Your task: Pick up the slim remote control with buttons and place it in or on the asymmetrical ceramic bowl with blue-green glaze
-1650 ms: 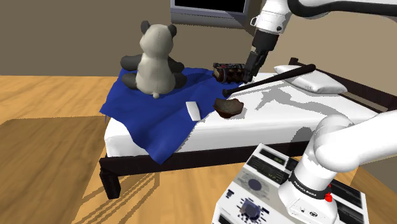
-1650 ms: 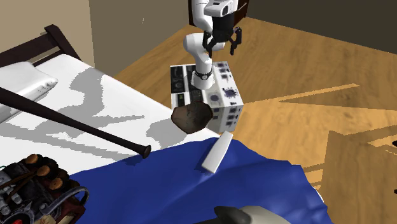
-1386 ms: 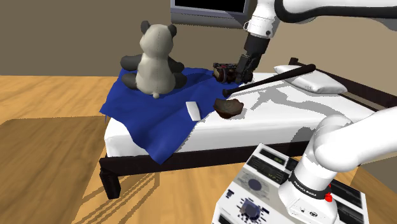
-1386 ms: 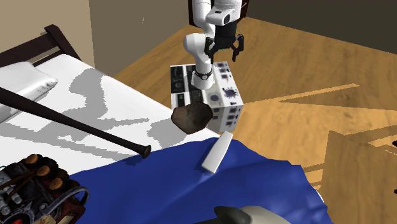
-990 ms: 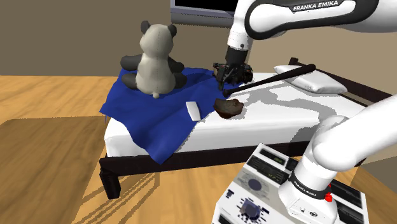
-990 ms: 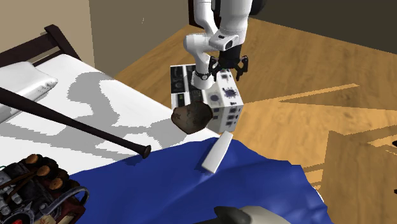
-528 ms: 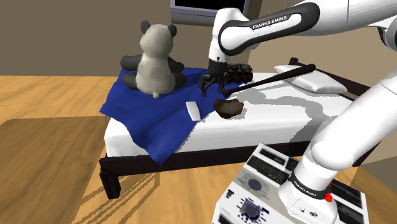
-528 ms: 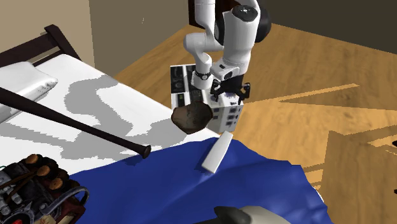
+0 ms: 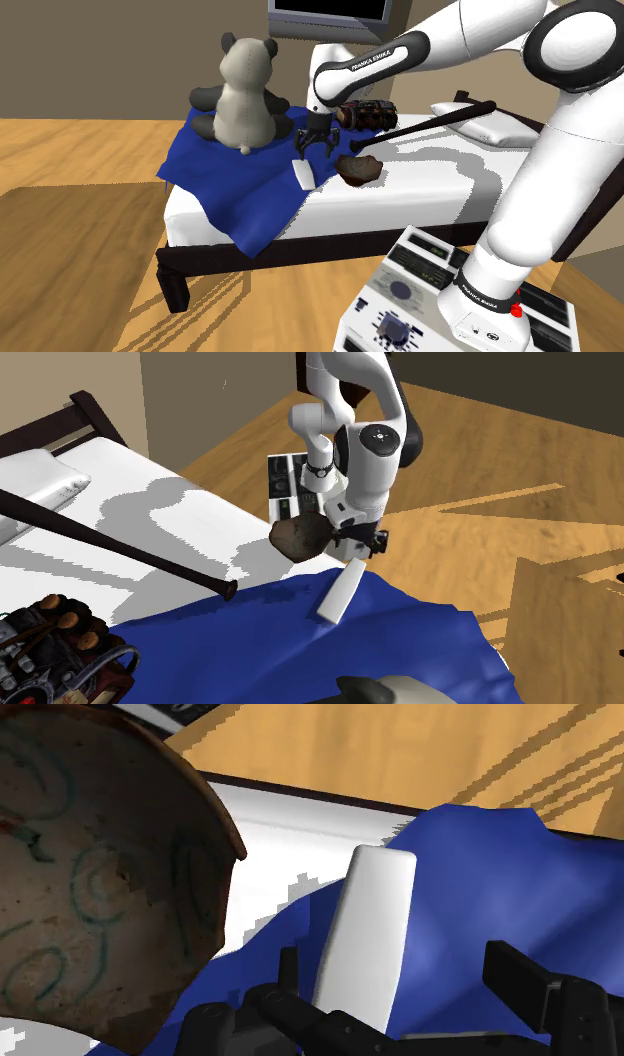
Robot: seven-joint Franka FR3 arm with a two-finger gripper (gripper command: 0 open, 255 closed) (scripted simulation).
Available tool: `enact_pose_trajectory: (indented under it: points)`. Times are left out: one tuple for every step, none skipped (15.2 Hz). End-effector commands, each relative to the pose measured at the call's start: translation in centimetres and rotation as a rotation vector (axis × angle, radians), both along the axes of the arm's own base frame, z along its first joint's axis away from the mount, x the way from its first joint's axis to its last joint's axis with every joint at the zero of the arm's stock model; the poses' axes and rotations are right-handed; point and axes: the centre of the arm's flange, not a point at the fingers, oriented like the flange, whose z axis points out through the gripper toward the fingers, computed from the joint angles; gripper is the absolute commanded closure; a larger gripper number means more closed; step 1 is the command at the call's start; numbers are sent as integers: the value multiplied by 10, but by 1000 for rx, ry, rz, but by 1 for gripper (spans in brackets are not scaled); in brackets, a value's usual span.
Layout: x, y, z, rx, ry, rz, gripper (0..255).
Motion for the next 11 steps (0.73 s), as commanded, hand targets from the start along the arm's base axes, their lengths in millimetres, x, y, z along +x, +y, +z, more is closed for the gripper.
enact_pose_trajectory:
  points:
    - [20,-7,-18,2,8,-54,0]
    - [30,-11,-27,3,12,-79,0]
    - [39,-15,-36,4,16,-105,0]
    - [49,-19,-45,5,21,-130,0]
    - [58,-24,-54,6,25,-156,0]
    - [64,-27,-60,7,28,-173,0]
    - [64,-27,-65,7,28,-173,0]
    - [64,-27,-70,7,28,-173,0]
    - [64,-27,-76,7,28,-173,0]
    - [64,-27,-81,7,28,-173,0]
    - [64,-27,-86,7,28,-173,0]
